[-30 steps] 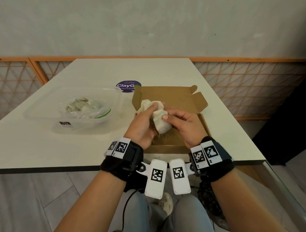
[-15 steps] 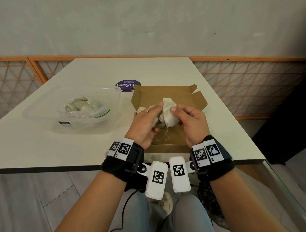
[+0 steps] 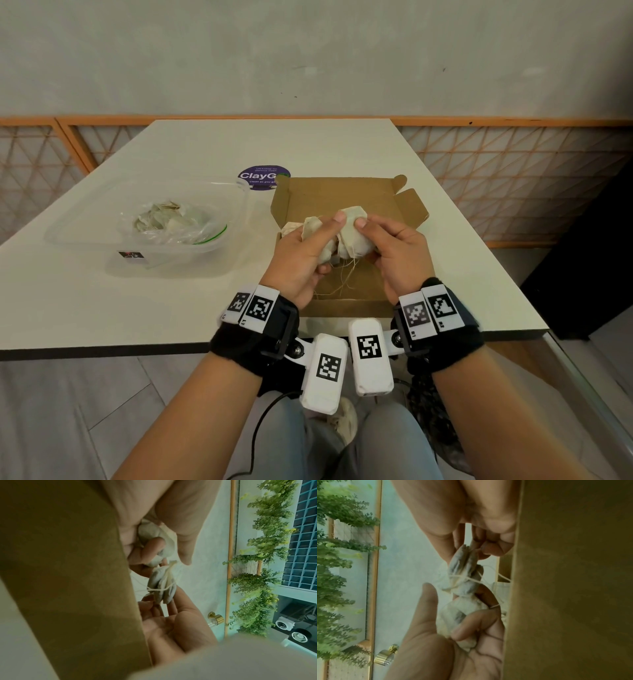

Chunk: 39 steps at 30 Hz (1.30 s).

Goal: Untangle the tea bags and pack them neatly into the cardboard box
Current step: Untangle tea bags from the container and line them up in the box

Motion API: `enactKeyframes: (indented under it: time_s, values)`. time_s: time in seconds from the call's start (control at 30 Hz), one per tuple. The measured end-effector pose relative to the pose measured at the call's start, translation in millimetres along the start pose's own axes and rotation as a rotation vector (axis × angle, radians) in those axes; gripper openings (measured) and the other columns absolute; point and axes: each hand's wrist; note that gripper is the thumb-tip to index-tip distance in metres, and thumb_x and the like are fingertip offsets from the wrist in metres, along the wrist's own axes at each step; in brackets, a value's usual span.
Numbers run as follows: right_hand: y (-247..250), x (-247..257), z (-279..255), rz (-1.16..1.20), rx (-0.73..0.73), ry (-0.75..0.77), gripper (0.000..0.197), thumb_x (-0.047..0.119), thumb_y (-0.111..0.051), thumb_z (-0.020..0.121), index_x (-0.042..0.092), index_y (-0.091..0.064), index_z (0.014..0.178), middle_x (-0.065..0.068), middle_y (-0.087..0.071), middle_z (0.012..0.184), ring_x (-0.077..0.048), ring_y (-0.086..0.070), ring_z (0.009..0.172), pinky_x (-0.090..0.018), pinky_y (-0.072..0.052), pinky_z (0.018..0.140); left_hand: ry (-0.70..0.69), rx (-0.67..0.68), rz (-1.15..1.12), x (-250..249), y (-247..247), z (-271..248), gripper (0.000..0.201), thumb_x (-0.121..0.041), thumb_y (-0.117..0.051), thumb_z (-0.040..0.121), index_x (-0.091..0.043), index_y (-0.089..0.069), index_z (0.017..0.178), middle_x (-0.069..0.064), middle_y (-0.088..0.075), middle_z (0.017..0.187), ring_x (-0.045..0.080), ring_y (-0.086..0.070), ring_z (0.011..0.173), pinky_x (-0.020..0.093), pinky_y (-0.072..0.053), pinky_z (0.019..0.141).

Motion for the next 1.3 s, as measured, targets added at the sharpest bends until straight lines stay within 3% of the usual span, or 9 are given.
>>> enactKeyframes:
  time_s: [0.27,0.37,0.43,0.53,0.63,0.8,0.93,1.13,1.3]
  values:
    - [-0.5,0.5,-1.6,-0.076,0.116,0.002,0.014,0.007,-0.065,0.083,0.007,-0.068,0.096,-0.017,-0.066,0.098,-0.028,-0.062,0.097,-0.046,-0.049,0.094,-0.008,-0.018,-0.032,0.8,-0.1,1.0,0.019,-0.009,-0.066,0.087,-0.019,-0.059,0.072,-0.003,-0.059,0.064,0.005,-0.049,0.051,0.012,-0.034,0.04]
    - [-0.1,0.3,-2.7,-0.065,0.055,0.024,0.005,0.01,-0.066,0.082,0.012,-0.071,0.082,-0.012,-0.066,0.09,-0.026,-0.06,0.092,-0.05,-0.046,0.092,0.089,-0.015,-0.161,-2.8,2.2,2.7,0.008,-0.015,-0.062,0.09,-0.007,-0.063,0.091,0.004,-0.06,0.073,0.008,-0.052,0.056,0.012,-0.04,0.042]
    - [1.6,1.0,-1.4,0.003,0.01,0.022,0.011,0.012,-0.065,0.082,0.018,-0.07,0.075,-0.01,-0.066,0.088,-0.026,-0.058,0.092,-0.051,-0.045,0.093,0.151,0.005,-0.309,-4.8,5.4,4.2,0.022,-0.016,-0.057,0.092,0.001,-0.06,0.107,0.01,-0.064,0.084,0.011,-0.061,0.065,0.013,-0.049,0.048]
    - [4.1,3.6,-2.1,0.115,0.071,0.024,0.011,0.007,-0.061,0.084,0.014,-0.066,0.077,-0.007,-0.066,0.086,-0.024,-0.059,0.091,-0.045,-0.047,0.088,0.193,0.064,-0.52,-7.9,10.4,4.4,0.026,-0.018,-0.049,0.096,0.005,-0.059,0.102,0.017,-0.069,0.093,0.02,-0.07,0.08,0.024,-0.058,0.07]
    - [3.6,3.9,-5.2,0.092,0.226,0.04,0.006,0.006,-0.065,0.077,0.011,-0.065,0.076,-0.006,-0.071,0.084,-0.018,-0.064,0.085,-0.031,-0.052,0.078,0.224,0.081,-0.631,-8.7,12.4,4.0,0.034,-0.022,-0.04,0.1,0.007,-0.059,0.103,0.022,-0.068,0.099,0.027,-0.07,0.085,0.035,-0.056,0.079]
    - [-1.6,0.3,-11.1,-0.15,0.475,0.119,0.014,0.001,-0.069,0.073,0.014,-0.072,0.076,-0.005,-0.064,0.102,-0.017,-0.058,0.106,-0.031,-0.045,0.1,0.257,0.095,-0.541,-8.3,11.4,3.0,0.037,-0.028,-0.033,0.102,-0.001,-0.058,0.11,0.016,-0.066,0.107,0.024,-0.066,0.092,0.037,-0.055,0.082]
    - [-6.4,-3.2,-13.1,-0.448,0.458,0.188,0.014,0.001,-0.07,0.076,0.01,-0.071,0.087,-0.001,-0.056,0.107,-0.009,-0.053,0.106,-0.024,-0.04,0.101,0.251,0.149,-0.488,-10.2,9.1,0.3,0.043,-0.032,-0.028,0.102,-0.005,-0.054,0.124,0.009,-0.063,0.118,0.021,-0.061,0.104,0.035,-0.049,0.088]
    - [-7.7,0.8,-14.6,-0.331,0.356,0.197,0.019,-0.001,-0.07,0.075,0.016,-0.07,0.085,-0.004,-0.054,0.103,-0.009,-0.055,0.099,-0.022,-0.046,0.094,0.162,0.211,-0.527,-9.0,11.1,1.2,0.047,-0.034,-0.022,0.104,-0.008,-0.048,0.132,0.007,-0.054,0.138,0.023,-0.058,0.117,0.04,-0.05,0.092]
    - [-7.8,1.9,-14.5,-0.328,0.382,0.133,0.018,-0.002,-0.068,0.076,0.01,-0.069,0.09,-0.007,-0.057,0.1,-0.009,-0.057,0.092,-0.018,-0.047,0.088,0.095,0.24,-0.498,-6.5,10.2,2.0,0.044,-0.034,-0.022,0.103,-0.011,-0.052,0.126,0.001,-0.059,0.131,0.022,-0.054,0.119,0.038,-0.045,0.098]
Point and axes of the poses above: each hand's wrist, its own z-axis towards the middle knuckle, its own y-axis out of the back of the hand, x = y × z
